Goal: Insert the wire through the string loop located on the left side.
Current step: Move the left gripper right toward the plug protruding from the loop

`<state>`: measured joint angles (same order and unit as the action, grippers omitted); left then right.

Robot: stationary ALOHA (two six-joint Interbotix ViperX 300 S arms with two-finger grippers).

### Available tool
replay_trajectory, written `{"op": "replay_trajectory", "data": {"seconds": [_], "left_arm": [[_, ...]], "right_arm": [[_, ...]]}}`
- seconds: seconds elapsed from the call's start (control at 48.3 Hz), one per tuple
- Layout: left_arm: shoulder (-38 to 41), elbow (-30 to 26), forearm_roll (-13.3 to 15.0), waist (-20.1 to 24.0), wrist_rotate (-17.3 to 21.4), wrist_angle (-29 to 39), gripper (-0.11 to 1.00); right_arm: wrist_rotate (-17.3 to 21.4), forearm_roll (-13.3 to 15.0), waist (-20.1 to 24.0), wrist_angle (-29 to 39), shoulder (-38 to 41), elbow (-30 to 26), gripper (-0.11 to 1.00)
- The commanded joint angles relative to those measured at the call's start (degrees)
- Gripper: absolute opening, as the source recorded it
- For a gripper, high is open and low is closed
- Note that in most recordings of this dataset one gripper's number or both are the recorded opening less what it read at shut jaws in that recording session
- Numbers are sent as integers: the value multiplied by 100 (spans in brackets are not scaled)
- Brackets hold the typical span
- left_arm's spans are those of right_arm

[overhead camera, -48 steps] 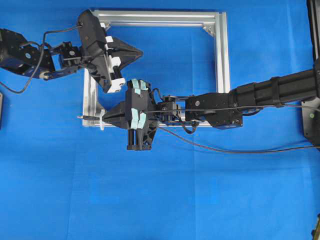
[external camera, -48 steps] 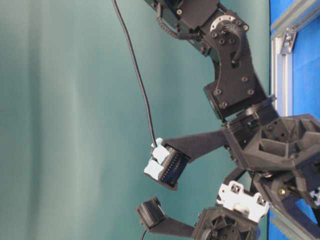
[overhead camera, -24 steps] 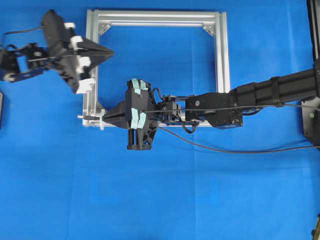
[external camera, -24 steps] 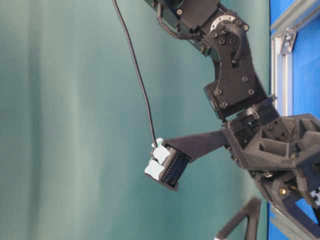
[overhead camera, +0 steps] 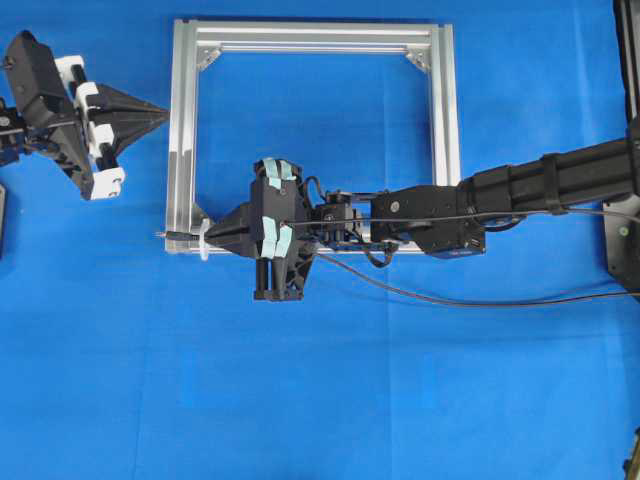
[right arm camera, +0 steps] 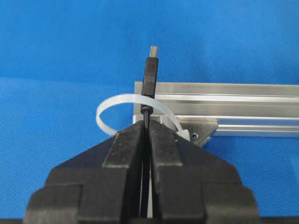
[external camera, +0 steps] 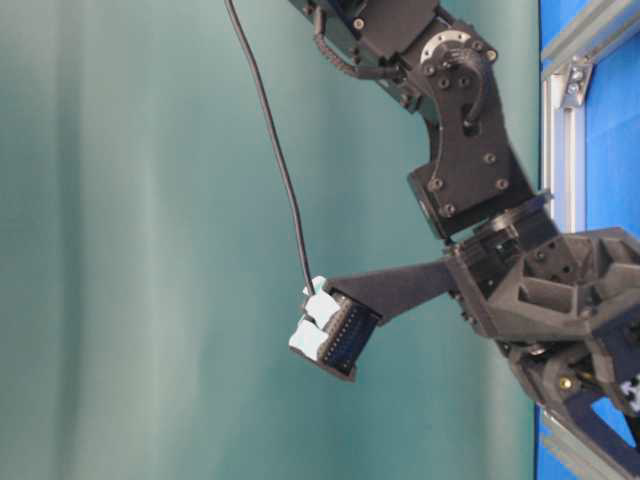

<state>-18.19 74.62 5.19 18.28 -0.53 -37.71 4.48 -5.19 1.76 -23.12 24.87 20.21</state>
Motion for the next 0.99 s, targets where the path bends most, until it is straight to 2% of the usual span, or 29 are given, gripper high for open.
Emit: {"op": "replay_trajectory", "data": {"seconds": [0.0,0.166,0.29,0.704,0.787,0.973], "left_arm": [[-70,-53,-18,26,0,62,0],[-53,-79,-26,-88,-18,272,0],[-123,-26,-26,-483,-18,281,0],[-703,220,-26,-2408,-9,281,0],[-765,229,-26,-2549,-9,281,0],[-773,220,-26,-2558,9,281,0]], "right_arm": [[0,0,-9,-18,-114,-114,1],[0,0,-9,-18,-114,-114,1],[0,0,-9,-18,-123,-114,1],[0,0,-9,-18,-123,-114,1],[0,0,-9,-18,-114,-123,1],[0,0,-9,-18,-114,-123,1]]}}
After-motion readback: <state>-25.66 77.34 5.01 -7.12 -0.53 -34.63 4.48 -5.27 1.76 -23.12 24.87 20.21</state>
